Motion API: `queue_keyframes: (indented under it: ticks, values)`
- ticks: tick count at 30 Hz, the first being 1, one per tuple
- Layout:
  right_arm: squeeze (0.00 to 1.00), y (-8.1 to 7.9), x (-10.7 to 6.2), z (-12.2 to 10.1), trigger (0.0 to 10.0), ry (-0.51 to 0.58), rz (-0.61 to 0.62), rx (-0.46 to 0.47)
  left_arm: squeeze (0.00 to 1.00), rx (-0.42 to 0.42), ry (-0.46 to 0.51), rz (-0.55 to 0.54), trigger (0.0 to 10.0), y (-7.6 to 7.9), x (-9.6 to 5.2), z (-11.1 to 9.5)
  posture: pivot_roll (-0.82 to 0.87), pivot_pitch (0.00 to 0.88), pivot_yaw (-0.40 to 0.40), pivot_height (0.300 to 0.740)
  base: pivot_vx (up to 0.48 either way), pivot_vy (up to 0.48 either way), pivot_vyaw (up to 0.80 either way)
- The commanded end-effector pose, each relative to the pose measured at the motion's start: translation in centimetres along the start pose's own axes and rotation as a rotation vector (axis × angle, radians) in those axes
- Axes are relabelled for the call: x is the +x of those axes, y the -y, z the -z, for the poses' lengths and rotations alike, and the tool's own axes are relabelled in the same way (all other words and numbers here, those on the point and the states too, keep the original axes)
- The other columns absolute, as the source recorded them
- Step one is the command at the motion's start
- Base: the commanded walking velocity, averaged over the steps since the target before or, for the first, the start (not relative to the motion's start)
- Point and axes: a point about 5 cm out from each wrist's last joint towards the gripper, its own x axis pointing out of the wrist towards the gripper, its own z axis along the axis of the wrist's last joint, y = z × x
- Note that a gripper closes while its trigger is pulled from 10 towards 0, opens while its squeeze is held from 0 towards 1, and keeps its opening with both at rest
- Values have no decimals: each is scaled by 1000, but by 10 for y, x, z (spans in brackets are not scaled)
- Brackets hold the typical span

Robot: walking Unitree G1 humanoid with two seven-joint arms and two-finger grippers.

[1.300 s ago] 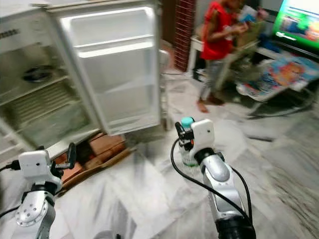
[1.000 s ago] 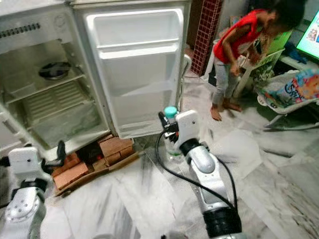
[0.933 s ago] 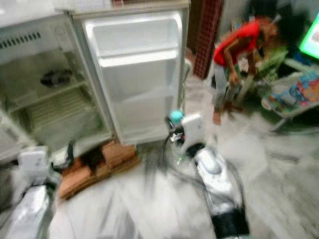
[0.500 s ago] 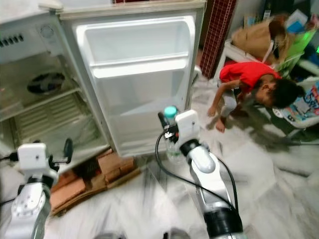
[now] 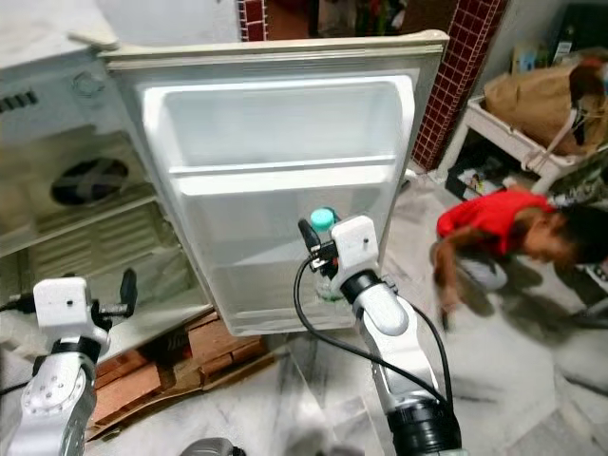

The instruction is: Restocking fridge

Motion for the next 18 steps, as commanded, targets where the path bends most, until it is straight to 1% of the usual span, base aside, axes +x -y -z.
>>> queue_keyframes:
  ticks: [1,7,11,18]
  values:
    - [0,8,-4,-4,10000,12,19,-18,0,-16,-8,23,10000,6,-3,1,24,70,7,740,0,0,0]
    - [0,6,-4,-2,10000,3,0,-11,0,-5,-16,23,10000,7,-7,3,29,72,4,740,0,0,0]
    - [0,1,-3,-2,10000,1,-37,-4,0,2,-16,23,10000,8,-6,3,31,71,4,740,0,-402,0]
    - [0,1,-3,-2,10000,0,-35,5,0,5,-16,20,10000,8,-4,3,26,73,7,740,0,-463,0]
